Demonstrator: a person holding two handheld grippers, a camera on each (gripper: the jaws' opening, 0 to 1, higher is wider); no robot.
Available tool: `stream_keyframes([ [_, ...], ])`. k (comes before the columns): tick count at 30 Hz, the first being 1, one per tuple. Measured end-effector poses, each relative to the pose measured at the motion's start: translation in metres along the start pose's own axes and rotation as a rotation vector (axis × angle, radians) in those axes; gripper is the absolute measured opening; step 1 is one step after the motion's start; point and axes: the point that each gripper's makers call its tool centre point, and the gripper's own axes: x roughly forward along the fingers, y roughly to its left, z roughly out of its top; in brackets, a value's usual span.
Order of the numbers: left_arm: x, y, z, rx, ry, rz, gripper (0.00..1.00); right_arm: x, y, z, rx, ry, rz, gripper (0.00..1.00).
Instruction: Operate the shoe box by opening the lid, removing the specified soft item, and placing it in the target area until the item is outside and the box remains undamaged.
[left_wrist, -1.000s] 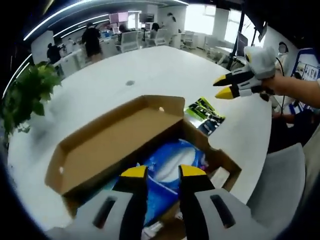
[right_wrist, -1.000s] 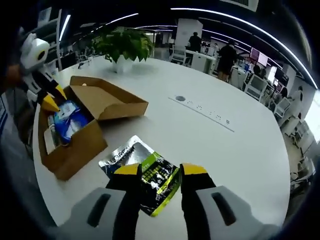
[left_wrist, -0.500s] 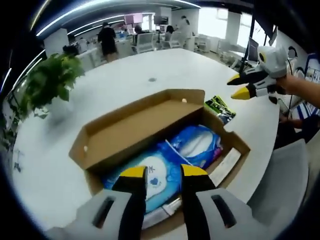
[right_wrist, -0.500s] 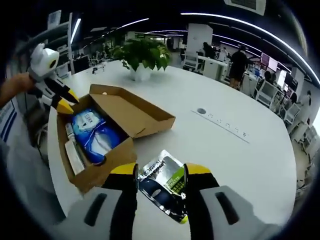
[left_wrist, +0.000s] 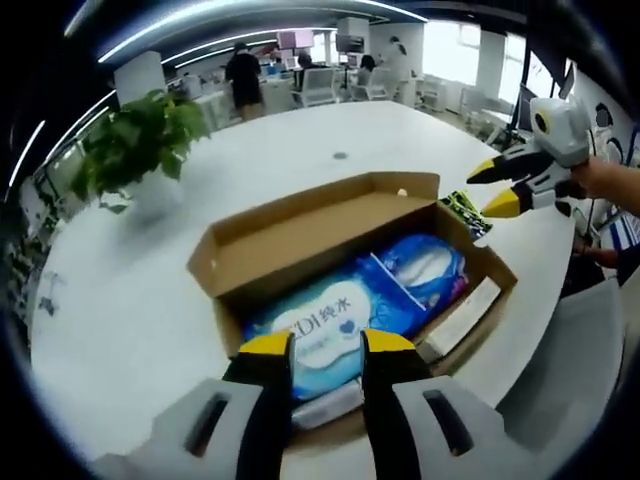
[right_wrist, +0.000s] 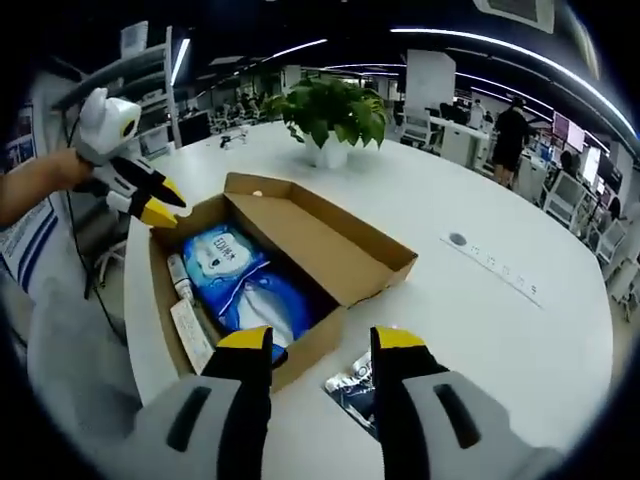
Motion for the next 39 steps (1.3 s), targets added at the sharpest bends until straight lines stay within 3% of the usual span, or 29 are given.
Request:
stream_keyframes([
  [14,-0.014,0.029,-0.033,-0.041,0.024,0.084,0.24,0.034,0.04,0.008,-0.06,0.018,0.098,0.35],
  [23,-0.013,0.047,-0.051,-0.082,0.046,0.117,0.22,0.058,0.059,0.016,-0.074,0.031,0.146,0.33],
  [33,-0.005,0.057,-0.073,-0.174,0.07,0.124,0.13,0.083,0.072,0.013,-0.073,0.065,0.19,0.32],
  [38,-0.002,0.049,-0.073,-0.231,0.057,0.078,0.05,0.094,0.076,0.013,-0.059,0.075,0.206,0.32],
  [39,-0.002,0.051,-0.073,-0.229,0.062,0.094,0.05,0.095,0.076,0.013,-0.057,0.077,0.208,0.32],
])
